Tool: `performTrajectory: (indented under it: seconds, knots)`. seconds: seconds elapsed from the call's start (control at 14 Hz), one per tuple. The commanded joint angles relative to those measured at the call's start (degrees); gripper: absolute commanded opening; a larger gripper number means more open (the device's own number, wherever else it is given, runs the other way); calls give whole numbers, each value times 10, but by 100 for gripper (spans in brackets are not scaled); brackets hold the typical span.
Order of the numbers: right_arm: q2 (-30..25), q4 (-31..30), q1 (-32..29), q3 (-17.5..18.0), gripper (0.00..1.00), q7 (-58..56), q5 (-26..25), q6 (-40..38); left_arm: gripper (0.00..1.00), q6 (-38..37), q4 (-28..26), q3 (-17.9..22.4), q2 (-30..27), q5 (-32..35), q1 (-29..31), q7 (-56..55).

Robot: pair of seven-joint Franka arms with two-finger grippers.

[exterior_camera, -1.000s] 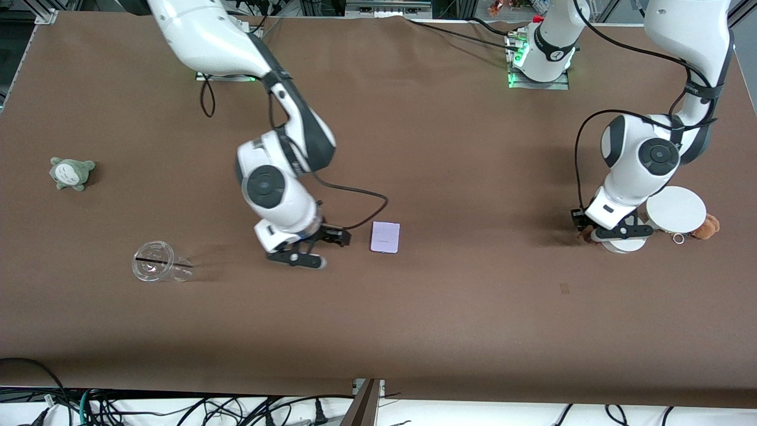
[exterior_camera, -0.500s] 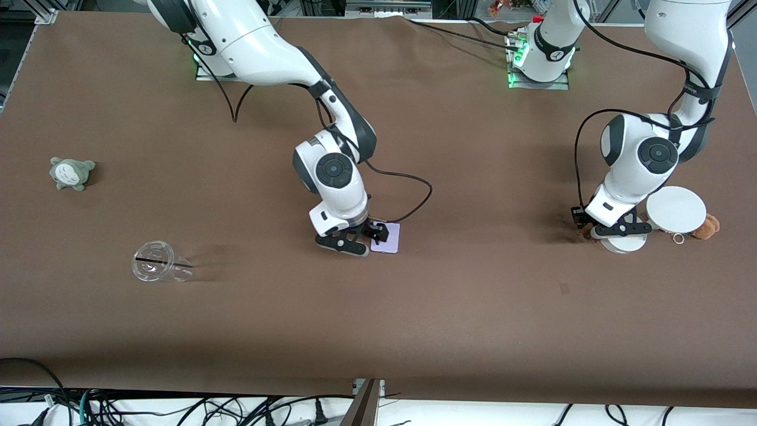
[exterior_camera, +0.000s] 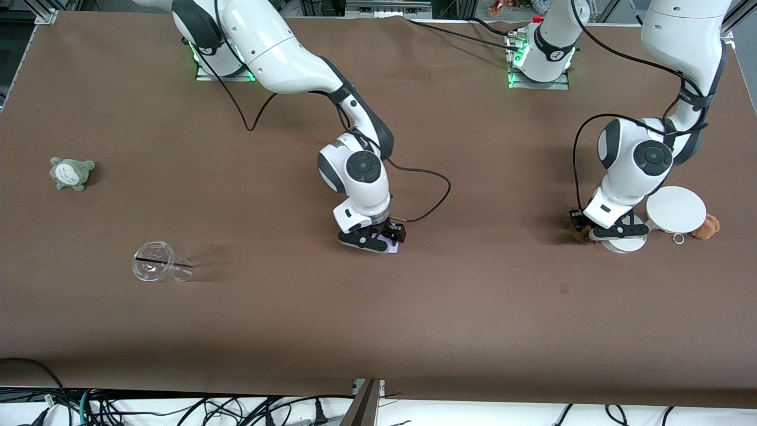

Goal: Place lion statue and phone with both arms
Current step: 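Grasp the white phone with the right gripper while the left lowers the lion, then lift the phone with the right gripper while the left gripper releases the lion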

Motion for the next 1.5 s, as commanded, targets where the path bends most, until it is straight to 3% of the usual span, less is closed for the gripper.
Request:
performTrajectory:
  seconds: [0.0,0.07,0.14,0.29,0.36,0.43,0.57,0.71,0.79,1.0,1.21,1.43]
  knots:
    - [25,37,16,-17,100,21,-12,10,26,9,5,1,4,3,2,-3]
    - [25,37,17,-17,100,24,-12,10,90,2,20,1,4,3,2,-10]
    - [26,37,22,-17,100,24,-14,11,100,-2,25,1,0,3,-1,-14]
    - [31,37,26,-20,100,24,-26,11,100,-65,55,-2,-6,3,-11,-18]
    - [35,36,31,-21,99,32,-40,10,100,-177,114,-11,-13,3,-18,-26]
    - [38,34,37,-21,97,37,-54,10,100,-242,153,-18,-12,3,-22,-33]
    - [39,34,37,-20,84,39,-64,8,100,-338,220,-37,-13,3,-22,-48]
    - [33,34,33,-21,63,34,-62,1,100,-414,279,-49,-18,3,-22,-54]
    - [27,35,30,-21,61,30,-62,-12,100,-444,304,-55,-27,3,-22,-54]
    - [-20,34,9,-27,61,-52,-55,-111,100,-517,388,-59,-51,-42,-20,-54]
    - [-71,21,-46,-27,61,-161,1,-155,100,-593,459,-55,-78,-61,-15,-53]
    - [-158,-76,-102,-28,61,-295,19,-193,100,-636,472,-50,-113,-80,-10,-51]
